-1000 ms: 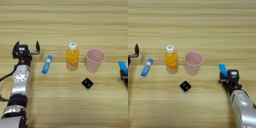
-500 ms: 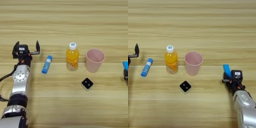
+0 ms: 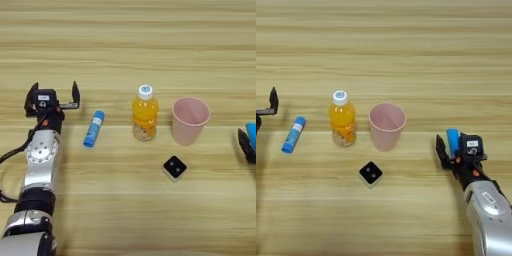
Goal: Move the objects on the table
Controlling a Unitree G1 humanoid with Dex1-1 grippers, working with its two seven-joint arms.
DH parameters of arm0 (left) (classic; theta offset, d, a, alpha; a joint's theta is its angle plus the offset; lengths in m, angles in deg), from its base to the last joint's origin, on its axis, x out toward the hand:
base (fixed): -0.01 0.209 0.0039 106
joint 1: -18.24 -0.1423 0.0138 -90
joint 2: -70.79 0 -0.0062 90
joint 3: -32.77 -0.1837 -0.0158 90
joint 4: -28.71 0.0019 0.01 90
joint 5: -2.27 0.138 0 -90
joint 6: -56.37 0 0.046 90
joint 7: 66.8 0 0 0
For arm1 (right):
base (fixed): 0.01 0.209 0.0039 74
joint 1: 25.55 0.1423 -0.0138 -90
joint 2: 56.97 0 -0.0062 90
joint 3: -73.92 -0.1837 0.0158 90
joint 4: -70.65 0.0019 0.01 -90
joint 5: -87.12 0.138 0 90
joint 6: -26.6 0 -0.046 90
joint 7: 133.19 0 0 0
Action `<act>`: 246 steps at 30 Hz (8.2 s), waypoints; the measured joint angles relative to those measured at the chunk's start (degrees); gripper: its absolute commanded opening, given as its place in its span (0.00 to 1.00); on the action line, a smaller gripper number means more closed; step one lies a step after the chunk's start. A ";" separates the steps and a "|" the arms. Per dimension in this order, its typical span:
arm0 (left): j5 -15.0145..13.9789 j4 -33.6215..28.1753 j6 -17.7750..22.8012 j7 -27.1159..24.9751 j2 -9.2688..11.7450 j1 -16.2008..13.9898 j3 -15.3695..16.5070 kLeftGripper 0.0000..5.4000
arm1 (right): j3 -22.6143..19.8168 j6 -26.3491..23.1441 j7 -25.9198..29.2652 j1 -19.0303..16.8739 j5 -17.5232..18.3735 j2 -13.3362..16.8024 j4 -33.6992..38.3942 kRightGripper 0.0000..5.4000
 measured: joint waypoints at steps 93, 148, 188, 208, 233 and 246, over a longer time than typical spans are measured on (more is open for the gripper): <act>0.25 0.12 -0.07 0.47 -0.39 -0.01 -0.41 1.00 | 16.24 2.93 10.74 12.40 -2.79 -2.22 -11.19 0.76; 0.26 -0.04 -0.12 0.58 -0.52 0.00 -0.58 1.00 | 6.96 -2.06 6.14 -1.84 -0.98 1.53 3.65 1.00; 0.37 1.38 -0.84 0.26 -0.79 0.75 -0.96 1.00 | -11.35 -1.49 -14.01 1.16 -3.92 0.56 -0.97 1.00; -3.20 -14.78 1.92 -11.41 -2.65 -5.51 -6.33 1.00 | -12.28 12.59 -19.79 7.84 -6.54 -0.87 -18.86 1.00; -4.98 -36.14 12.63 -28.95 6.57 -23.85 -12.87 1.00 | -10.46 13.71 -22.44 9.18 -7.70 -1.46 -20.08 1.00; -3.02 -28.68 11.75 -30.07 3.15 -18.16 -19.27 1.00 | -9.37 13.60 -23.51 9.43 -7.93 -2.67 -19.62 1.00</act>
